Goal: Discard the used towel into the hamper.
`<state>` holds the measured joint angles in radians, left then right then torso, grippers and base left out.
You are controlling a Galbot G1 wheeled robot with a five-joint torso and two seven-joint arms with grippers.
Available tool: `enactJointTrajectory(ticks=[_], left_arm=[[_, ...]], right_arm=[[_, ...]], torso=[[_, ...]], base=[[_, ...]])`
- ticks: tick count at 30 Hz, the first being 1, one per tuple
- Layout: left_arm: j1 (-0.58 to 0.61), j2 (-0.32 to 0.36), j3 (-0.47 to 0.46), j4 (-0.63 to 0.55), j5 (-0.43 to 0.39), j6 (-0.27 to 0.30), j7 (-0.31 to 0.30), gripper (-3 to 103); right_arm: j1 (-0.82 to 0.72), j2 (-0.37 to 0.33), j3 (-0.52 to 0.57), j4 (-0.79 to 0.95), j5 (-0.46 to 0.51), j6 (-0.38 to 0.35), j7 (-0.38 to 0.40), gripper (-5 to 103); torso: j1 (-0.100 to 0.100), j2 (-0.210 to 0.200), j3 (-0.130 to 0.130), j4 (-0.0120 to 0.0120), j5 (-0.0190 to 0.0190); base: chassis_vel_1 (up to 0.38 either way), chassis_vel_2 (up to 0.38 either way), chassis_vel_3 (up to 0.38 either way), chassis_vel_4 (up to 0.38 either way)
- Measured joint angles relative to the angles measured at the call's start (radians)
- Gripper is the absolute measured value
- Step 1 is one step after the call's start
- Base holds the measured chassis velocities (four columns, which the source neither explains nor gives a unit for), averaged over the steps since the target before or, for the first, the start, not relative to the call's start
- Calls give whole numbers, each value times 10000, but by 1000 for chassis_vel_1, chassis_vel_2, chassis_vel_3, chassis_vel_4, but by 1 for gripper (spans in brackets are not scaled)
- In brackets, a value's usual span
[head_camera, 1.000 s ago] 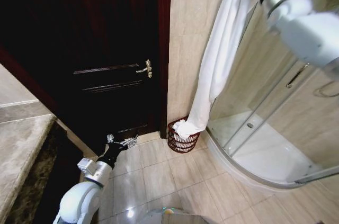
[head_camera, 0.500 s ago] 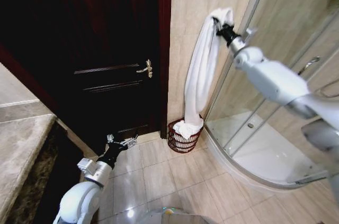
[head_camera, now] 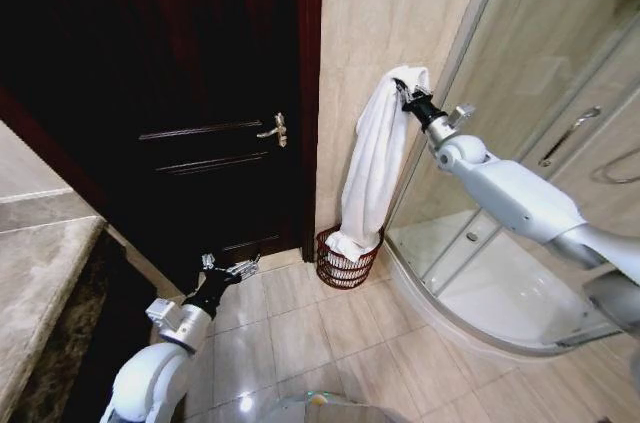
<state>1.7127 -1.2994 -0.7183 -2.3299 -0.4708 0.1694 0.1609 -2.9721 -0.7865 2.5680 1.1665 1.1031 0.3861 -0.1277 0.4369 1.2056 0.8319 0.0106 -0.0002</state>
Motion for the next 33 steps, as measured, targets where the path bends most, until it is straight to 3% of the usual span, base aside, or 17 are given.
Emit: enactJointTrajectory(ticks=[4, 8, 11, 16, 24, 33], left_arm=[[0, 0, 1, 0, 0, 0, 1, 100], [1, 0, 0, 0, 0, 0, 0, 100], [0, 0, 0, 0, 0, 0, 0, 100], [0, 0, 0, 0, 0, 0, 1, 100], [0, 0, 0, 0, 0, 0, 0, 100], [0, 0, 0, 0, 1, 0, 0, 100]], right_arm=[[15, 254, -87, 224, -116, -7, 434, 3], [42, 1319, -542, 1699, -263, -423, 1703, 3], [64, 1718, -753, 2342, -147, -495, 1899, 3], [86, 2258, -1464, 3080, 6, -508, 1911, 3], [85, 2455, -2616, 3554, 209, -249, 2110, 3], [99, 3445, -4120, 4088, -118, 800, 1755, 3]], torso=[[0, 0, 0, 1, 4], [0, 0, 0, -5, 4], [-1, 1, -1, -5, 1], [-1, 1, 0, -2, 1], [1, 0, 1, 0, 1], [1, 0, 1, -2, 6]], base=[[0, 0, 0, 0], [0, 0, 0, 0], [0, 0, 0, 0], [0, 0, 0, 0], [0, 0, 0, 0], [0, 0, 0, 0]])
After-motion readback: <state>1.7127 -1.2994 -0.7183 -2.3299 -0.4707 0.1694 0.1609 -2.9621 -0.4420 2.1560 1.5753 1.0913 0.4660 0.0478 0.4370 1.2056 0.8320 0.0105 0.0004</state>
